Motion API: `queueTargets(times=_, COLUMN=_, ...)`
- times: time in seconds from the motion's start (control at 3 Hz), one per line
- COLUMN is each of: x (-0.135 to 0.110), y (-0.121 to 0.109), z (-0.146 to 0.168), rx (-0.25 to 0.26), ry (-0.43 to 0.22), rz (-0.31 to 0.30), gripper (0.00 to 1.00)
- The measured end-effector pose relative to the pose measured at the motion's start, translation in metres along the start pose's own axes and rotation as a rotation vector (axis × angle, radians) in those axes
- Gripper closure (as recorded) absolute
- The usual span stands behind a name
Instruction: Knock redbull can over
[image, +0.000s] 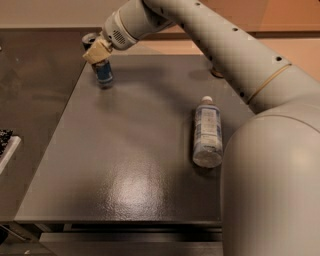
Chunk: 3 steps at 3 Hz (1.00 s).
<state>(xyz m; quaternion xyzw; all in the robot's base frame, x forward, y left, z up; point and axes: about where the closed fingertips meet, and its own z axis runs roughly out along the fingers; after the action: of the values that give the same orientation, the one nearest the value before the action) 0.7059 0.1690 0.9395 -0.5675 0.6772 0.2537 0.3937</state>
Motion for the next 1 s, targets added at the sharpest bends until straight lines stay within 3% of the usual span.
queueTargets(times=0.33, x=-0.003, y=0.007, z=-0.028, rx=0.01, ry=0.07, rz=-0.02, gripper=1.0)
queueTargets(times=1.0, x=0.036, y=0.02, z=-0.079, rx=0.013, ry=0.278, rz=-0.001, gripper=1.0)
